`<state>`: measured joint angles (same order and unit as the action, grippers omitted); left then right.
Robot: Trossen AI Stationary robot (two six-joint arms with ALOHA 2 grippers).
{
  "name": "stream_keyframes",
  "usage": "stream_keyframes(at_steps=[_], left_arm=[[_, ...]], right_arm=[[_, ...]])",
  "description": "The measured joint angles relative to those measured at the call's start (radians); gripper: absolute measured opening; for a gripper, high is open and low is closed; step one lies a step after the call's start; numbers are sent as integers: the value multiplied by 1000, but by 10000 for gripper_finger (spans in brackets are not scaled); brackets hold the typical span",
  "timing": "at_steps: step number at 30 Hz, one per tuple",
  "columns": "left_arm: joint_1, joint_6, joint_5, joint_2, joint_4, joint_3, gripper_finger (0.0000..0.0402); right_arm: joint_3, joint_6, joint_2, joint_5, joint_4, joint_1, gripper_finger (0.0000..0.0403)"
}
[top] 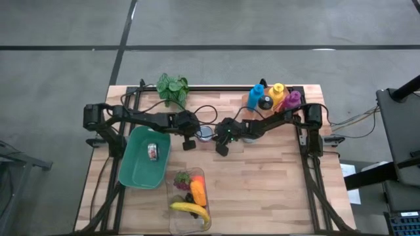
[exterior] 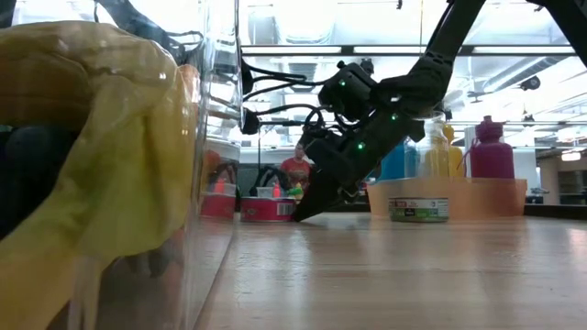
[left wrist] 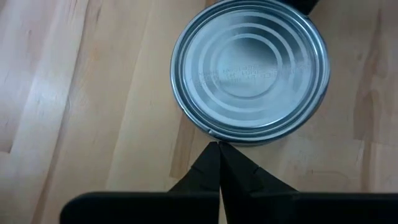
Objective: Pick & Place Food Item
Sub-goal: Put the red tuna can into the blue bin
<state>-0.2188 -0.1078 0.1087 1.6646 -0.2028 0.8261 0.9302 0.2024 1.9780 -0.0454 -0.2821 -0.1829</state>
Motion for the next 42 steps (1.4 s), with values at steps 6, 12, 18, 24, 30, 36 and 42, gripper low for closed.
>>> stream_keyframes(at_steps=[6, 12, 18, 24, 30, 36, 42], left_arm=[[0, 0, -4, 0, 1, 0, 1], [0, 3, -8, 0, 3, -1, 1], [-1, 3, -4, 0, 1, -1, 1], [-1, 3, -4, 0, 2, -1, 1], [-1, 3, 0, 0, 3, 0, 1], [-1, 3, 0, 0, 17, 0, 1], [-2, 3, 4, 0, 17, 0, 1]], right_arm=[[3, 3, -6, 13, 14, -3, 12], [3, -12, -57, 36, 121, -8, 12], [2, -49, -94, 27, 174, -6, 12], [6, -46, -92, 26, 172, -6, 12], [6, -80, -92, 73, 171, -6, 12], [7, -115, -54, 116, 117, -12, 12], [44, -133, 24, 98, 84, -15, 12]])
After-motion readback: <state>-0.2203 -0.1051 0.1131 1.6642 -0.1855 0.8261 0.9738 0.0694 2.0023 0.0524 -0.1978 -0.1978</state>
